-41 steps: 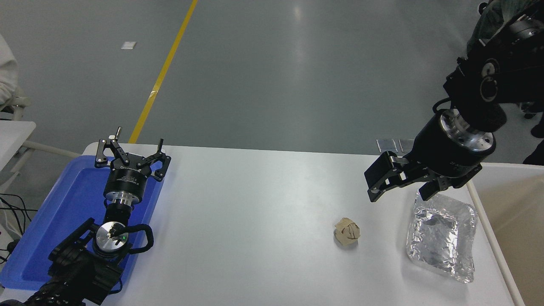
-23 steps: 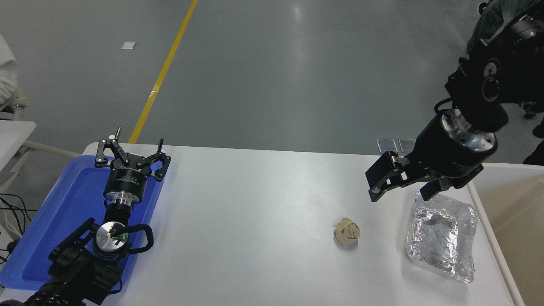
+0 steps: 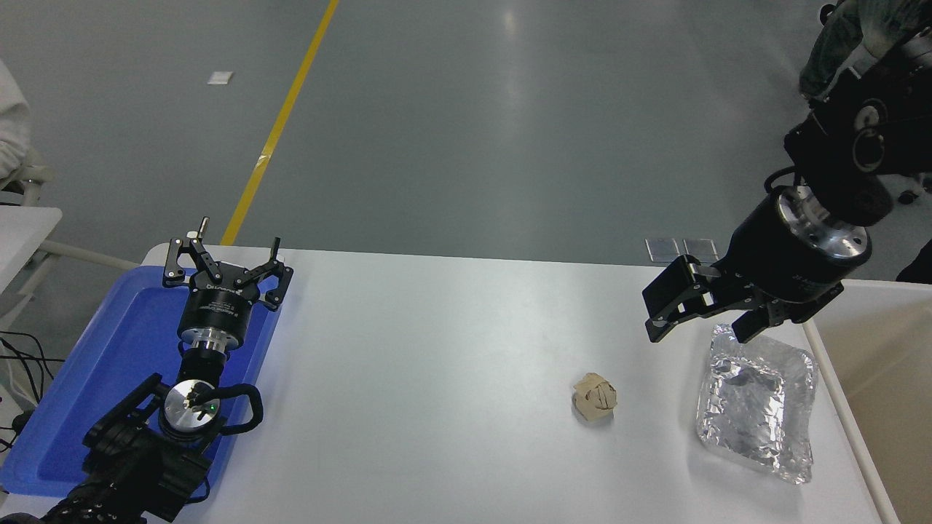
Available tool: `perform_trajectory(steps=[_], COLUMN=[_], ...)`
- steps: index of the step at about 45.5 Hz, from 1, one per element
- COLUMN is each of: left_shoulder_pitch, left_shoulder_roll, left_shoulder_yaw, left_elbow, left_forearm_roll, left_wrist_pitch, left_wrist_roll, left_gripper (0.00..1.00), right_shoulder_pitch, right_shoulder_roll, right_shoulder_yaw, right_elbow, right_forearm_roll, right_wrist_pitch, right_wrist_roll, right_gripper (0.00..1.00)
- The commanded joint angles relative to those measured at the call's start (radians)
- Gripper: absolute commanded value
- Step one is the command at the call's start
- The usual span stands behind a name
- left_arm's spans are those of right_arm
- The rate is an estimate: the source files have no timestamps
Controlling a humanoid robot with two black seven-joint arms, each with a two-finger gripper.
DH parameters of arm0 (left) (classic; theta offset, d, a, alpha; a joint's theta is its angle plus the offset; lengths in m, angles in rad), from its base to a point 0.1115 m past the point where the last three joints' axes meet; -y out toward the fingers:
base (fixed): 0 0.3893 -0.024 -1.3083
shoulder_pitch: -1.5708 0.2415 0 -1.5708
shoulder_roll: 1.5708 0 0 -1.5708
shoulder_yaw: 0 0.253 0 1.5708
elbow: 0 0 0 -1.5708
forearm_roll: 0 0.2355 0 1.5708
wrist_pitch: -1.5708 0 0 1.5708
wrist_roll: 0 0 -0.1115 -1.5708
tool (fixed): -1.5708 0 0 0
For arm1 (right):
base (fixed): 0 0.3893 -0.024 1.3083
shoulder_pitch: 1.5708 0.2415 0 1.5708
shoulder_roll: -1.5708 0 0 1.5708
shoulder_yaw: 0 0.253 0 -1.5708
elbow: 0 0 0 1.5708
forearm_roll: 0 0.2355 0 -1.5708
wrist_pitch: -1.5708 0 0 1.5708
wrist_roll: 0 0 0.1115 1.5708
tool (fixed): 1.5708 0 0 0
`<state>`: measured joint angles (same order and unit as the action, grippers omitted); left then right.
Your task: Pick up foil plate and place in dustbin
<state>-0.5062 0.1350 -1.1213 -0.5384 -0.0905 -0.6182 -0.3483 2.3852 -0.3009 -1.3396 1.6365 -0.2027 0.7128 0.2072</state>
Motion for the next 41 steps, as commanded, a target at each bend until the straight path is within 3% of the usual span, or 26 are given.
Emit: perform_trajectory(steps=[1, 7, 19, 41], left_shoulder_pitch=[0.000, 0.000, 0.000, 0.000], left_shoulder_roll=[0.000, 0.000, 0.000, 0.000], left_shoulder_yaw=[0.000, 0.000, 0.000, 0.000], left_elbow=[0.000, 0.000, 0.000, 0.000], left_forearm_roll=[0.000, 0.000, 0.000, 0.000], left_wrist_pitch=[0.000, 0.000, 0.000, 0.000], left_wrist_roll=[0.000, 0.000, 0.000, 0.000], left_gripper=[1.00, 1.00, 1.00, 1.00], right_shoulder_pitch=[-0.084, -0.194, -0.405, -0.800], right_shoulder_roll=[-0.084, -0.167, -0.260, -0.267], right_shoulder_yaw=[-0.023, -0.024, -0.021, 0.005], right_elbow=[-0.056, -0.142, -0.319, -0.533], right_forearm_roll=[-0.086, -0.219, -0.372, -0.397], right_wrist_pitch=[-0.024, -0.067, -0.171, -0.391], right_wrist_roll=[0.000, 0.000, 0.000, 0.001], right_gripper=[1.00, 1.00, 1.00, 1.00])
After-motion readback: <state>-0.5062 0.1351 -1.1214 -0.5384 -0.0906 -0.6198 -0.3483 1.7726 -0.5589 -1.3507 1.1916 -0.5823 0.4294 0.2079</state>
